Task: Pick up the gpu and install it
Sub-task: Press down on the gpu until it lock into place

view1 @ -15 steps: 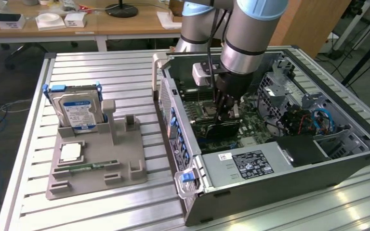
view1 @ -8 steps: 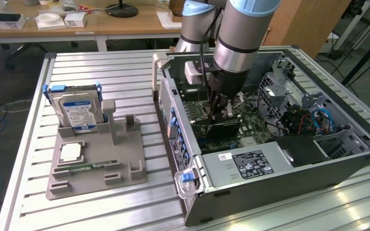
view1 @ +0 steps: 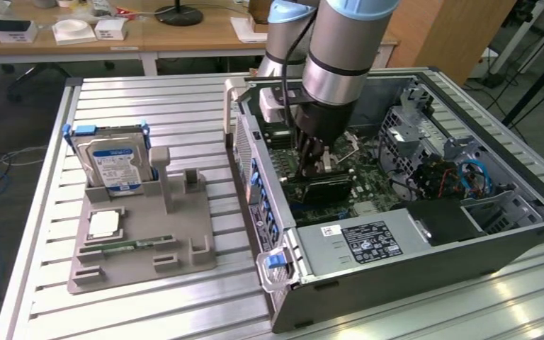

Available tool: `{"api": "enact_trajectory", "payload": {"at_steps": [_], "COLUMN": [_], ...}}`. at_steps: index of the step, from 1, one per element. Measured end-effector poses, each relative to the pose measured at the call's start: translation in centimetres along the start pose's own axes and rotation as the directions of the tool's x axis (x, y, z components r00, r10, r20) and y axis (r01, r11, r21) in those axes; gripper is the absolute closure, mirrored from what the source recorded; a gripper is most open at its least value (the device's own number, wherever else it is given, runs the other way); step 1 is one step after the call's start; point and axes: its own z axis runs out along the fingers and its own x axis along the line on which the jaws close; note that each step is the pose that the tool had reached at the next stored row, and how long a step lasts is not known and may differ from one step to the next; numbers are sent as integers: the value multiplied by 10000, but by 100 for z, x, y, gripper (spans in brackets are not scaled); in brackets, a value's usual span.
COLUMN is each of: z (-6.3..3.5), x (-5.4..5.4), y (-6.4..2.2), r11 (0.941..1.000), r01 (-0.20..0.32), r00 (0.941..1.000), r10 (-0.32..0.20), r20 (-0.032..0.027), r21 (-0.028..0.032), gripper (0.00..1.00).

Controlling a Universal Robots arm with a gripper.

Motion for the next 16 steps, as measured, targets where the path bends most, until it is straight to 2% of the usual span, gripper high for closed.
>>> {"api": "enact_trajectory", "payload": {"at_steps": [2,7,11,16], "z": [-26,-67,-142,-160], "x": [0,3,2,8], "y": [24,135,194,344], "r11": [10000,10000,10000,10000], "r01": [-2,-1,-3,-1], "r00": [10000,10000,10000,10000], "r10": [2,1,3,1], "r20": [-3,-3,-6,-11], "r21": [-25,-27,-28,-27], "gripper": [89,89,89,89]}}
